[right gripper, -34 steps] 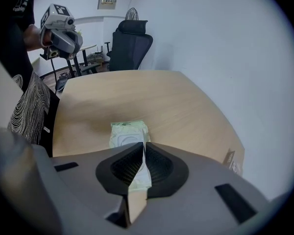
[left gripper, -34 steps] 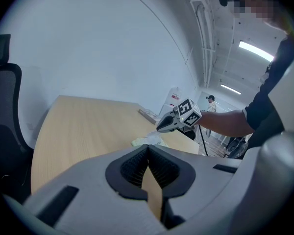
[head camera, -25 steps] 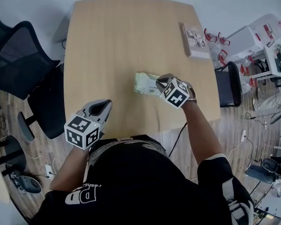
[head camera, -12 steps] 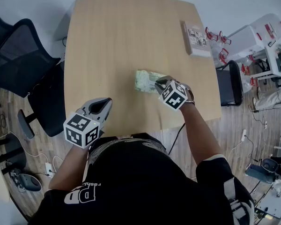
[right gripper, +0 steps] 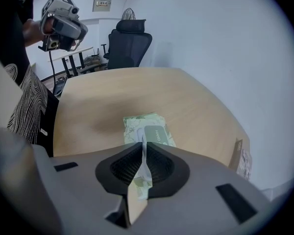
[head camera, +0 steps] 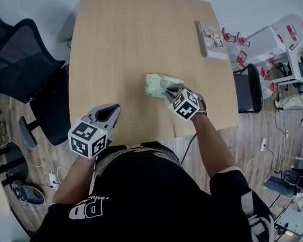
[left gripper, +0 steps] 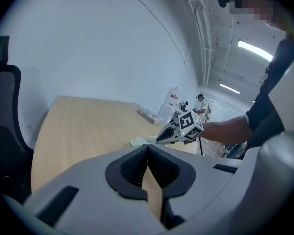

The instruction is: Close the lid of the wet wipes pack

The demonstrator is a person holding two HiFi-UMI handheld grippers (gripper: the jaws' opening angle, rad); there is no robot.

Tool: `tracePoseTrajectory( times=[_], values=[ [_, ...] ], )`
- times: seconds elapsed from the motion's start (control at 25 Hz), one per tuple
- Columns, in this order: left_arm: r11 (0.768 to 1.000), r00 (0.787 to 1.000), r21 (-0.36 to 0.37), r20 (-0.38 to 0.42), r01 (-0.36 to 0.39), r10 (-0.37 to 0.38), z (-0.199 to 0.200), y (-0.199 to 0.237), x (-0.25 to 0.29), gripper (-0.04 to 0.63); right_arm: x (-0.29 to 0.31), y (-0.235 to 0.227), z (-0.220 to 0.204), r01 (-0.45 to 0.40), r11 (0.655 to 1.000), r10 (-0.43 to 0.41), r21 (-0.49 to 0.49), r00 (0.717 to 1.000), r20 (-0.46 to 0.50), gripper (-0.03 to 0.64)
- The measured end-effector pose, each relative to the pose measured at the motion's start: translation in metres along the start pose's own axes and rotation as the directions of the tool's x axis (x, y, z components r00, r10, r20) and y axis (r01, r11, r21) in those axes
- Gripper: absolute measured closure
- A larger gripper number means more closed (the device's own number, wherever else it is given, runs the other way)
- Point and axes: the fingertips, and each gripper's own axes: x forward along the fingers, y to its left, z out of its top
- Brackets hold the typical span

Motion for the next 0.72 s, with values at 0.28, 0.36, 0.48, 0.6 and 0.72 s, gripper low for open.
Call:
tracePoseTrajectory(
  times=[0.28,0.36,0.48,0.6,0.72],
  values=[
    [1.0,1.0,-0.003,-0.001,-0.006,0.006,-0.003,-0.002,-0.002,0.578,0.006,0.006,-0.004,-0.001,1.0,0.001,0.027,1.0,0.0,0.584],
    [1.0,1.0,-0.004,-0.002,-0.008,0.008,-0.004,-0.002,-0.003,0.578,0.008,0.008,-0.005,-0.005,0.999,0.005,0.032,1.0,-0.002,0.584],
    [1.0,1.0,-0.006,-0.004,-0.012,0.012,-0.005,-0.003,-0.003,0.578,0.011,0.009,-0.006,-0.007,1.0,0.007,0.03,1.0,-0.003,0.584],
    [1.0,1.0,-0.008,-0.003,-0.013,0.013,-0.007,-0.003,-0.004,0.578,0.013,0.01,-0.007,-0.008,1.0,0.008,0.03,1.0,-0.007,0.584],
    [1.0,1.0,-0.01,-0.001,-0.017,0.017,-0.006,-0.003,-0.006,0.578,0.015,0.011,-0.007,-0.01,0.999,0.01,0.033,1.0,-0.011,0.584]
  ],
)
